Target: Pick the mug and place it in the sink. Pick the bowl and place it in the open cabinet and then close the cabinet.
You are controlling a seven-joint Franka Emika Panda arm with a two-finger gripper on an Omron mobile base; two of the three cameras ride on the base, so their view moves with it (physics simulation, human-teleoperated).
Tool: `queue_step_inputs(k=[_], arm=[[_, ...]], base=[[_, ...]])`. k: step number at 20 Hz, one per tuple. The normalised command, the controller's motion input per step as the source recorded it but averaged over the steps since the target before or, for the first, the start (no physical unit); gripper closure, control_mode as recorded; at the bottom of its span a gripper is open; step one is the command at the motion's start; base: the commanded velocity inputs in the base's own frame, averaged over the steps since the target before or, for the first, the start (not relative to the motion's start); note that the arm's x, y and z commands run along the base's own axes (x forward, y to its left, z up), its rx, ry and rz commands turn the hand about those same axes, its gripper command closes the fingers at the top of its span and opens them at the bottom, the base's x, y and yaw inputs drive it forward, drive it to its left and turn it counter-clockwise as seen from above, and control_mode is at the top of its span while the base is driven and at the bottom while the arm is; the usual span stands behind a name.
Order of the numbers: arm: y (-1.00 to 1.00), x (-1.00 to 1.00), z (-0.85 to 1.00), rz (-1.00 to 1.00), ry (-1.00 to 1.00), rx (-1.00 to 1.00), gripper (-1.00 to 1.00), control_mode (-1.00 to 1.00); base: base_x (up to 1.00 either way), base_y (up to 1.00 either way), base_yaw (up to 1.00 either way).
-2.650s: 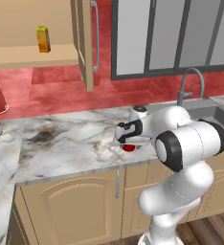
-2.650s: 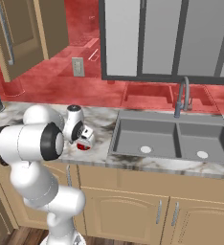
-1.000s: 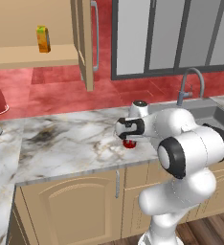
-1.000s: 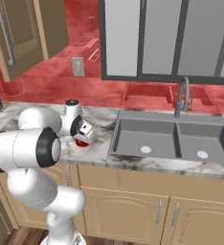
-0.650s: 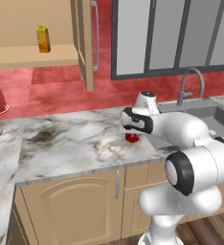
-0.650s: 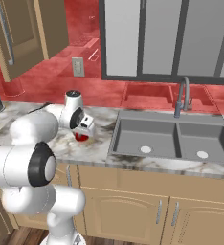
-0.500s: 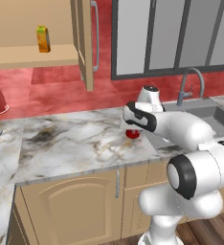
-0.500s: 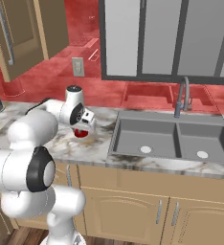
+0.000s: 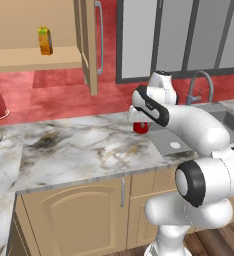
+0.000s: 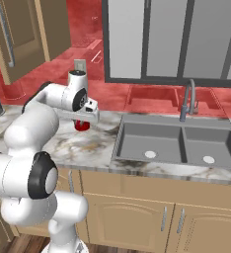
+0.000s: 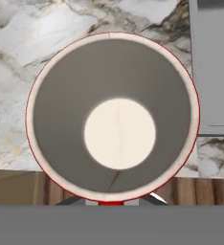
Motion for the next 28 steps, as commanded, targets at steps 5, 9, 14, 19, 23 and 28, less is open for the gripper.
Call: queue_step_inputs(k=[5, 9, 14, 19, 23, 28], arm=[[-0.03, -0.38, 0.11, 0.01, 0.0, 0.0, 1.0, -1.0], [0.03, -0.28, 0.0, 0.0, -0.03, -0.05, 1.0, -1.0], [-0.02, -0.09, 0.0, 0.0, -0.08, -0.06, 1.0, -1.0], [-0.17, 0.0, 0.0, 0.0, -0.11, -0.04, 1.0, -1.0], [-0.01, 0.0, 0.0, 0.0, -0.07, -0.04, 1.0, -1.0], [0.0, 0.0, 0.0, 0.0, 0.01, -0.01, 1.0, -1.0]], base=[[0.0, 0.0, 0.0], [0.0, 0.0, 0.0], [0.0, 0.0, 0.0], [0.0, 0.0, 0.0], [0.0, 0.0, 0.0], [0.0, 0.0, 0.0]])
